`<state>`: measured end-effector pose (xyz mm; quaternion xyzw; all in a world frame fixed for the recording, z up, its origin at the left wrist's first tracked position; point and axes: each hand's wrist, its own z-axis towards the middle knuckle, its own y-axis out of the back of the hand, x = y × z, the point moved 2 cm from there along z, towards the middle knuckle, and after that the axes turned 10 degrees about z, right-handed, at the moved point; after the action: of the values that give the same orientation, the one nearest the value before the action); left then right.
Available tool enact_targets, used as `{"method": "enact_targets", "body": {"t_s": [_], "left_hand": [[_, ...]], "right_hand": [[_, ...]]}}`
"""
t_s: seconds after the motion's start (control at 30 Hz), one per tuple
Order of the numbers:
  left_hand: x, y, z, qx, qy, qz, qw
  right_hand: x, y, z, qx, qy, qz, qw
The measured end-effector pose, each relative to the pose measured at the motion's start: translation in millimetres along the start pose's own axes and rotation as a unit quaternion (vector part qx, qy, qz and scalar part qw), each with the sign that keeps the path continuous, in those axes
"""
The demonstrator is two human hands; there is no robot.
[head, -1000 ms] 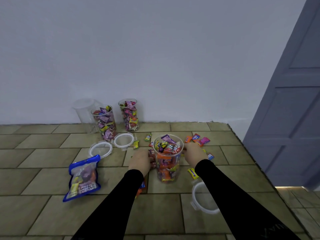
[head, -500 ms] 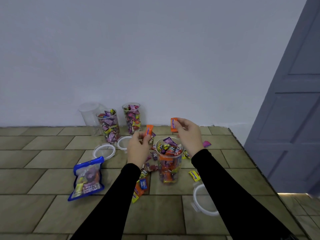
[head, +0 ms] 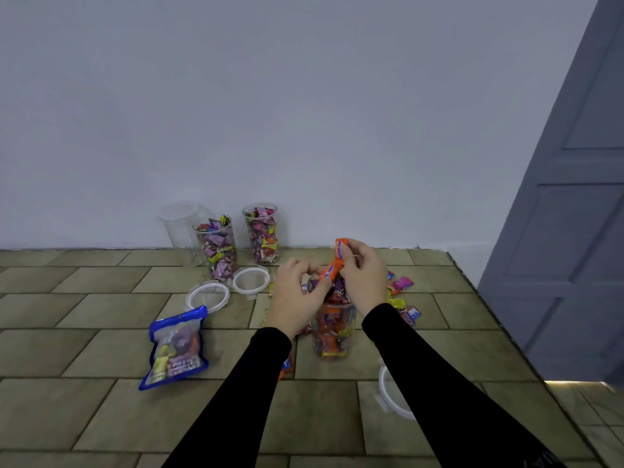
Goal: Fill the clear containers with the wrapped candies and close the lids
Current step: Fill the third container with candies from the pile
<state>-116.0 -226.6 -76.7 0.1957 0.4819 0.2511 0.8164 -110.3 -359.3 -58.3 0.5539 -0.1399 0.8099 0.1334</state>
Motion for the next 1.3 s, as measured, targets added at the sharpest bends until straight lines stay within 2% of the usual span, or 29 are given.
{"method": "enact_targets", "body": {"t_s": [0.1,0.27,0.43,0.5,0.57,0.63,0.7,0.77,0.9,1.0,1.13,1.3], "left_hand": [[-1,2,-6,0.024,0.017,-0.034,0.999],[7,0,-13,0.136,0.036,-0.135,0.981],[20,-12,-14,0.189,0.09,-0.155,0.965],[20,-16,-17,0.193,0.104,-0.162,0.962],[19,-18,-18,0.192,0.102,-0.17,0.961],[18,-20,-18,0.189,0.099,-0.177,0.961],[18,-21,-17,0.186,0.084,-0.175,0.963],[19,-22,-17,0.19,0.071,-0.162,0.966],[22,-22,-16,0.191,0.065,-0.145,0.969],[21,-22,-18,0.19,0.069,-0.148,0.968],[20,-21,-18,0.19,0.07,-0.156,0.967],[24,-21,-18,0.198,0.08,-0.16,0.964]], "right_hand": [[0,1,-1,-0.003,0.009,-0.016,1.0],[0,1,-1,-0.013,-0.002,-0.021,1.0],[-1,3,0,0.008,-0.009,-0.02,1.0],[1,8,-3,0.039,0.015,0.002,0.999],[4,16,-9,0.087,0.096,-0.01,0.991],[6,23,-15,0.147,0.197,-0.092,0.965],[4,25,-18,0.205,0.241,-0.161,0.935],[3,26,-17,0.247,0.217,-0.191,0.925],[9,27,-14,0.276,0.182,-0.237,0.914],[17,23,-18,0.273,0.206,-0.257,0.904],[16,15,-23,0.322,0.238,-0.316,0.86],[17,24,-24,0.287,0.244,-0.318,0.87]]}}
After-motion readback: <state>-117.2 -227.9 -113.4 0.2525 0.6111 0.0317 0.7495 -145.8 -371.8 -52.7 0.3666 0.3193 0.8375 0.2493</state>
